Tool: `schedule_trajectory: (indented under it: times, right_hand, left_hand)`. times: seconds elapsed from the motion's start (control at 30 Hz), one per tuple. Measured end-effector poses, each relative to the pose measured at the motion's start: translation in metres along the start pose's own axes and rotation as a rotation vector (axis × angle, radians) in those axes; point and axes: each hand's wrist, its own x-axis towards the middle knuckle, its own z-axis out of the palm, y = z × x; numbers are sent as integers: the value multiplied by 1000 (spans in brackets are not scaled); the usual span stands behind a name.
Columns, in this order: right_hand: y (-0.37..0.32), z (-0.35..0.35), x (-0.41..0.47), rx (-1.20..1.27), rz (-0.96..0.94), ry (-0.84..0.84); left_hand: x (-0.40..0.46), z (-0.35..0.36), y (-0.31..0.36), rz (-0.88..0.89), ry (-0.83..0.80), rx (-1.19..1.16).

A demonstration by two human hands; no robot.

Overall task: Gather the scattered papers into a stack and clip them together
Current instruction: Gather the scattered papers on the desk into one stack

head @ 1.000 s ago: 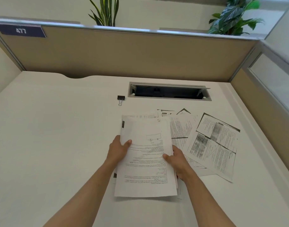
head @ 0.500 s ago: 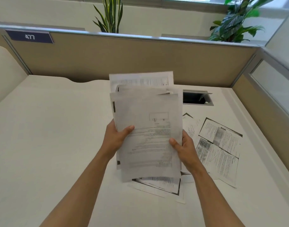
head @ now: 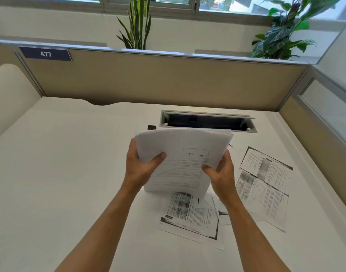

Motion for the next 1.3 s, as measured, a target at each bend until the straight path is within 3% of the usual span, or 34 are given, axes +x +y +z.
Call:
schedule_trajectory:
  times: [0.37,0.6,0.83,0.93,1.07,1.17,1.3]
  right_hand:
    - [-1,14,-4,-19,-46,92]
    - [20,15,-15,-45,9,62]
    - [26,12,-15,-125,25,34]
    - [34,-3,-15,-305,38,60]
    - [69,-40,-20,-829,66,139]
    - [91,-64,-29,-1107,282,-21]
    - [106,-73,-39,-1176,490,-166]
  left_hand:
    - [-7,4,-7,-63,20,6]
    - [-22,8,-32,-180,39,-64]
    - [-19,13,-40,-178,39,56]
    - [-15,10,-42,-230,31,32]
    - [-17,2,-62,-392,6,42]
    - [-23,-7,-87,-536,-18,79]
    - [-31,-17,-111,-652,-46,160]
